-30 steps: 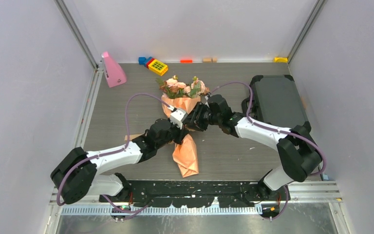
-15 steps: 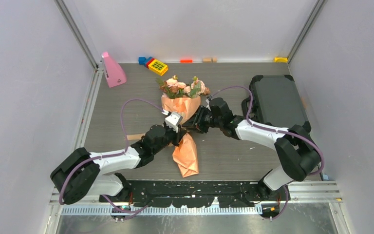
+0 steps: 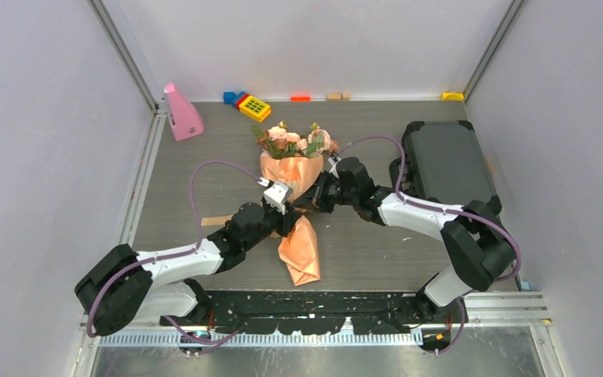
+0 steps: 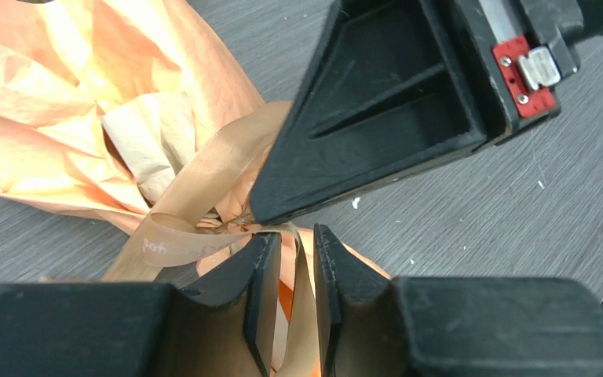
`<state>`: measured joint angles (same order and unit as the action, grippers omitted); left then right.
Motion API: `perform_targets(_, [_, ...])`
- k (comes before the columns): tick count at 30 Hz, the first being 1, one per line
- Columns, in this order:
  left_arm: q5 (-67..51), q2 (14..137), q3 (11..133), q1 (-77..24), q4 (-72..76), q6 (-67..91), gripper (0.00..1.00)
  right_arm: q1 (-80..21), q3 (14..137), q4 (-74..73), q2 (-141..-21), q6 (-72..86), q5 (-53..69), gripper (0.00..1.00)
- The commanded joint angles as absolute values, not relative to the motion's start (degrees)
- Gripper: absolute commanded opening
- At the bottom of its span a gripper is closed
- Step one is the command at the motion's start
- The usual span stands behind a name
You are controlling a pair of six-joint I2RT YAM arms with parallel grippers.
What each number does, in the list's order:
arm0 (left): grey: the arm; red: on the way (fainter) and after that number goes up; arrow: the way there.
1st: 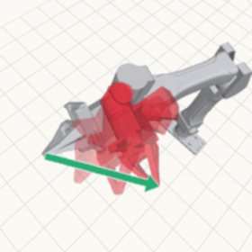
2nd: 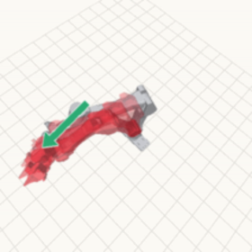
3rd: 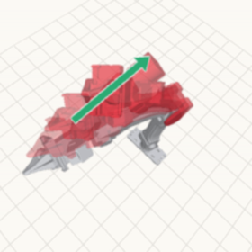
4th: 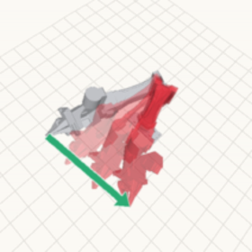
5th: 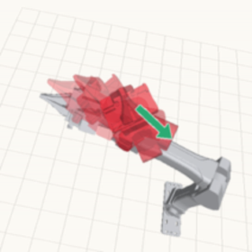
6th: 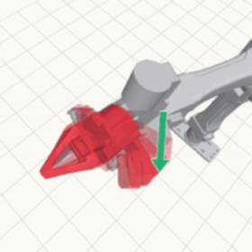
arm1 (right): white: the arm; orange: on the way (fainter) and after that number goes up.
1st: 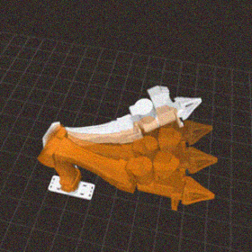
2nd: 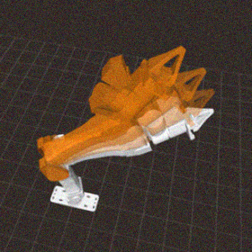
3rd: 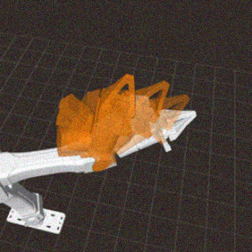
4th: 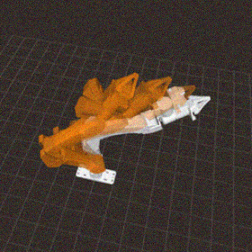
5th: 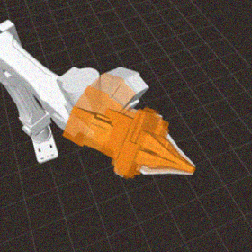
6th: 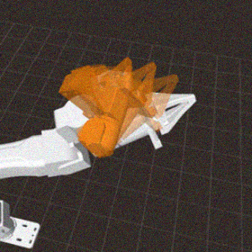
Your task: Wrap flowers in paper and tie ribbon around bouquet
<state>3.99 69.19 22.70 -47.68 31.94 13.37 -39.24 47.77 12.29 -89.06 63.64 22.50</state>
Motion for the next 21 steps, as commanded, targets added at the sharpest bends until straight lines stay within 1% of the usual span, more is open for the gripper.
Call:
perform_targets(1, [7.4, 65.2, 23.7, -47.7, 31.1, 15.2, 0.23, -39.5, 48.7, 7.6, -84.3, 58.2, 18.8, 0.01])
perform_targets(2, [7.5, 64.7, 23.4, -47.7, 30.8, 15.6, 0.22, -39.5, 48.6, 7.4, -84.1, 57.9, 18.4, 0.01])
perform_targets(3, [7.8, 64.4, 23.3, -47.7, 30.1, 16.0, 0.26, -39.3, 48.6, 7.4, -84.0, 57.8, 18.2, 0.01])
perform_targets(4, [8.1, 64.0, 23.5, -47.7, 28.7, 16.3, 0.31, -39.1, 48.5, 7.5, -83.9, 57.8, 18.0, 0.01])
perform_targets(6, [8.6, 63.0, 24.5, -47.7, 24.1, 17.4, 0.46, -38.9, 48.6, 7.6, -83.8, 57.4, 17.9, 0.01])
perform_targets(7, [8.5, 62.5, 24.8, -47.7, 21.9, 17.7, 0.51, -38.8, 48.8, 7.5, -83.8, 57.2, 17.8, 0.01])
perform_targets(10, [7.8, 60.6, 24.1, -47.7, 18.8, 18.9, 0.58, -38.6, 49.3, 7.4, -83.9, 56.8, 17.6, 0.01])
perform_targets(12, [7.2, 59.8, 23.0, -47.7, 18.6, 20.2, 0.58, -38.5, 49.8, 7.3, -84.1, 56.6, 17.7, 0.01])
perform_targets(15, [7.2, 59.7, 21.0, -47.7, 20.3, 21.8, 0.5, -38.5, 50.3, 7.2, -84.6, 56.4, 18.0, 0.01])
perform_targets(17, [7.1, 60.6, 20.7, -47.7, 21.1, 22.3, 0.38, -38.3, 50.0, 7.8, -84.7, 56.7, 18.1, 0.01])
perform_targets(19, [7.6, 61.5, 21.7, -47.7, 18.9, 22.4, 0.21, -38.2, 50.0, 7.9, -84.7, 56.8, 18.6, 0.01])
perform_targets(20, [7.9, 62.0, 22.0, -47.7, 18.4, 22.3, 0.09, -38.2, 50.0, 8.2, -84.7, 56.6, 19.0, 0.01])
perform_targets(21, [7.9, 62.2, 22.1, -47.7, 18.4, 22.2, 0.01, -38.2, 50.0, 8.4, -84.8, 56.4, 19.5, 0.01])
